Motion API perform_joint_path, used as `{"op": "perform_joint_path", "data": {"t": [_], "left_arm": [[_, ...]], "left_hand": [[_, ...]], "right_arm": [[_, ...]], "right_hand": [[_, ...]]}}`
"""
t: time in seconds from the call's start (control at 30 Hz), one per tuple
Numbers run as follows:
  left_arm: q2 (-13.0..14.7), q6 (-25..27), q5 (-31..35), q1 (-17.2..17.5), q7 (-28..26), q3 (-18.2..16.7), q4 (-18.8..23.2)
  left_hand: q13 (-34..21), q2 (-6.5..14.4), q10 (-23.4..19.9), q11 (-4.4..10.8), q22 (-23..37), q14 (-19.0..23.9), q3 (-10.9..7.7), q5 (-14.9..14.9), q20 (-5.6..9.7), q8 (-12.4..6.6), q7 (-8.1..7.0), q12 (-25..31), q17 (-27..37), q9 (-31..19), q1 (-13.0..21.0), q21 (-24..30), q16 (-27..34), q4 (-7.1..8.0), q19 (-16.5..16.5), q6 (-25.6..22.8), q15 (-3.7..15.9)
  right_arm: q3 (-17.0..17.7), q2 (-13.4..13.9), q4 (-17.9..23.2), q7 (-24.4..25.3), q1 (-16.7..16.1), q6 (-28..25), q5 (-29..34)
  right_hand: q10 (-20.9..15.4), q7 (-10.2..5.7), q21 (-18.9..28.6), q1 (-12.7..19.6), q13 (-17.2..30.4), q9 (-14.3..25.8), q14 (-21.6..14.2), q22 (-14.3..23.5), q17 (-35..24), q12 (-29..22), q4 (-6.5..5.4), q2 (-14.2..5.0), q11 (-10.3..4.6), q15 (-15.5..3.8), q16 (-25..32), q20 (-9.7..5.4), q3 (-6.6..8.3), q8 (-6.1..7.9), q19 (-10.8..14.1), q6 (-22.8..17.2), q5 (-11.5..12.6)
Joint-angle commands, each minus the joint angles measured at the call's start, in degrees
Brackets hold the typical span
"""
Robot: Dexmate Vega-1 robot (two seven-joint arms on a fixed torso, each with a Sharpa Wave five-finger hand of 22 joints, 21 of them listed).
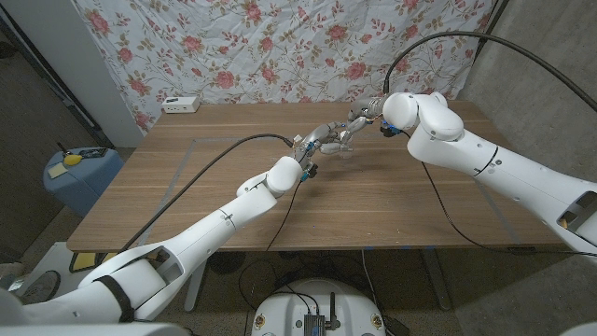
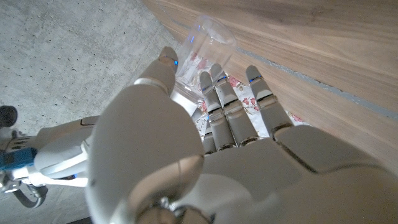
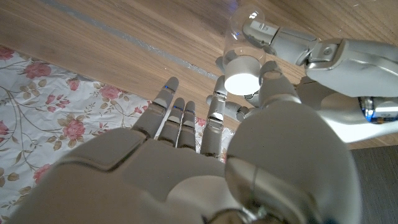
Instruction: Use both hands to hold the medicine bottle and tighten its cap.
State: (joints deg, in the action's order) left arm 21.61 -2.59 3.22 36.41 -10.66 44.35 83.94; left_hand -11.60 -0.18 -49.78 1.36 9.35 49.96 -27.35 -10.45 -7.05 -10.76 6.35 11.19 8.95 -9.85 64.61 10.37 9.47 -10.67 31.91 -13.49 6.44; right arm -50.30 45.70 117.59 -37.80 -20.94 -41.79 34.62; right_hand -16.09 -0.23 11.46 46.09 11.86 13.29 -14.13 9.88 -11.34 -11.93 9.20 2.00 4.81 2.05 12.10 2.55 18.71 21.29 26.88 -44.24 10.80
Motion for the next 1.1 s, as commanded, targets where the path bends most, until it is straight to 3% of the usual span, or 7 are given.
{"op": "perform_joint_path", "data": {"t": [0.03,0.5,1.1], "left_arm": [[0.12,0.09,-0.09,0.16,-0.04,-0.11,0.24],[0.03,-0.22,-0.24,-0.07,0.3,-0.03,-0.17],[0.06,-0.93,-0.4,-0.28,0.81,0.02,-0.54]], "left_hand": [[-0.12,0.51,-7.02,6.65,0.1,0.39,-2.31,-0.21,-0.09,0.14,-0.17,0.47,0.22,-0.22,0.12,0.15,0.43,1.93,-0.22,0.2,3.22],[-0.12,0.47,-6.94,6.59,0.1,0.24,-2.35,-0.21,-0.06,0.1,-0.33,0.43,0.2,-0.22,0.0,0.15,0.37,1.93,-0.27,0.12,3.07],[-0.12,0.39,-6.71,6.7,0.1,0.14,-2.32,-0.2,0.05,0.08,-0.59,0.36,0.24,-0.22,-0.12,0.11,0.4,1.9,-0.43,0.04,3.05]], "right_arm": [[-0.02,-0.3,-0.36,1.18,-0.27,0.01,0.26],[-0.69,-0.57,-0.23,2.72,-1.04,-0.84,2.66],[-1.08,-1.53,-0.7,3.94,-1.83,-2.13,5.23]], "right_hand": [[-0.84,0.01,0.36,0.37,0.1,0.12,-0.8,0.01,-0.28,-0.57,-0.12,-0.07,0.11,-0.13,0.59,-0.16,0.36,0.49,0.61,-1.22,-0.03],[-3.31,-0.39,0.76,0.81,-0.02,-0.26,-3.07,0.02,-0.25,-1.02,-0.23,-0.17,-0.99,-1.55,1.25,-1.06,0.42,1.36,2.68,-4.6,-0.15],[-6.35,-0.19,0.93,-2.56,-0.2,-0.78,-5.56,0.08,-0.55,-1.39,-1.87,-0.45,-1.54,-2.53,1.98,-1.56,-0.75,2.49,4.69,-9.7,-0.27]]}}
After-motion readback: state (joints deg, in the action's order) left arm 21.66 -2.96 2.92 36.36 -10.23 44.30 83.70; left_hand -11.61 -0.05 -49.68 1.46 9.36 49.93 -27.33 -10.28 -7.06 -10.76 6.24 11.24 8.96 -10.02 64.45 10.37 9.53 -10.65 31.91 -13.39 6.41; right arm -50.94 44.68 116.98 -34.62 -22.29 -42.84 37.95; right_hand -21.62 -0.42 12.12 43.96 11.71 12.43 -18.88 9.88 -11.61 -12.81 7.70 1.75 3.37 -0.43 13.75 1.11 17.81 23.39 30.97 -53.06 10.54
